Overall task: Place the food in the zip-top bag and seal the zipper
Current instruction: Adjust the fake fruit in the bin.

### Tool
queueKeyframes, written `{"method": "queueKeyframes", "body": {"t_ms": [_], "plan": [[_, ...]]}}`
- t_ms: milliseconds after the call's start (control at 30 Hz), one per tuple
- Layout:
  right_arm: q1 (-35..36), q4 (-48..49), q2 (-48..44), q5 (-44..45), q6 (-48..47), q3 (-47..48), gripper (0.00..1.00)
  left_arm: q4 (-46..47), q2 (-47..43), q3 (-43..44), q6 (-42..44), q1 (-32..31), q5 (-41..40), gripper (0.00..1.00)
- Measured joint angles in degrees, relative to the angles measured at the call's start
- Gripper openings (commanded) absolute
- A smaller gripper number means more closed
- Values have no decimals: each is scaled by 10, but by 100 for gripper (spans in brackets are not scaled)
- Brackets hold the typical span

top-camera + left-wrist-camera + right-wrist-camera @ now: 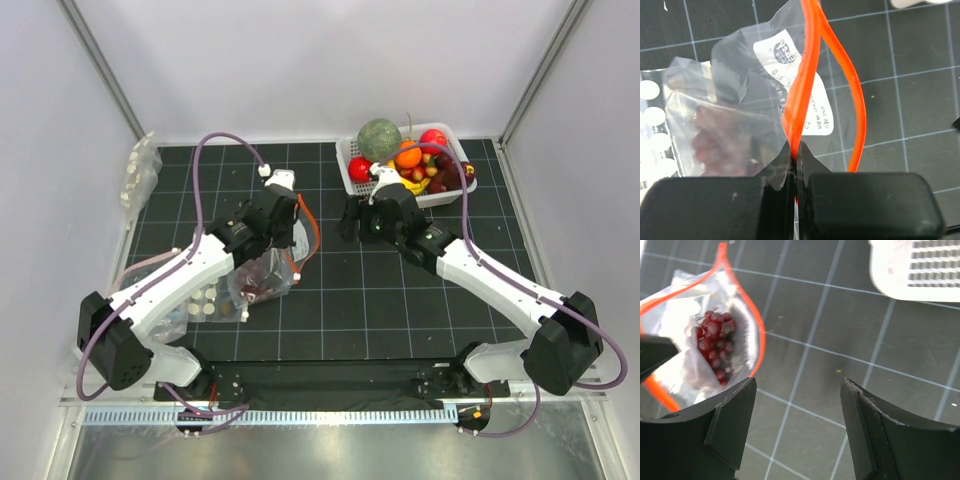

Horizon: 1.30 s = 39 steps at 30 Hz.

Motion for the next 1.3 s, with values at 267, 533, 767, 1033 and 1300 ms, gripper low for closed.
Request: {"method": "queueKeyframes", "body": {"t_ms": [267, 533, 767, 1033, 1300], "plan": [[-14, 18, -13, 79, 1, -20, 73, -1, 0, 0, 2, 0, -3, 3], [-47, 42, -27, 171, -22, -30, 99, 12, -52, -16, 4, -10, 9, 3], [-90, 45, 64, 221, -30, 85, 100, 44, -79, -41, 4, -24, 21, 4], [-127, 62, 181, 238, -63, 236, 100, 74, -104, -70, 3, -24, 26, 4], [-184, 123, 306, 216, -71, 354, 100, 83, -108, -70, 0, -24, 48, 4]]}}
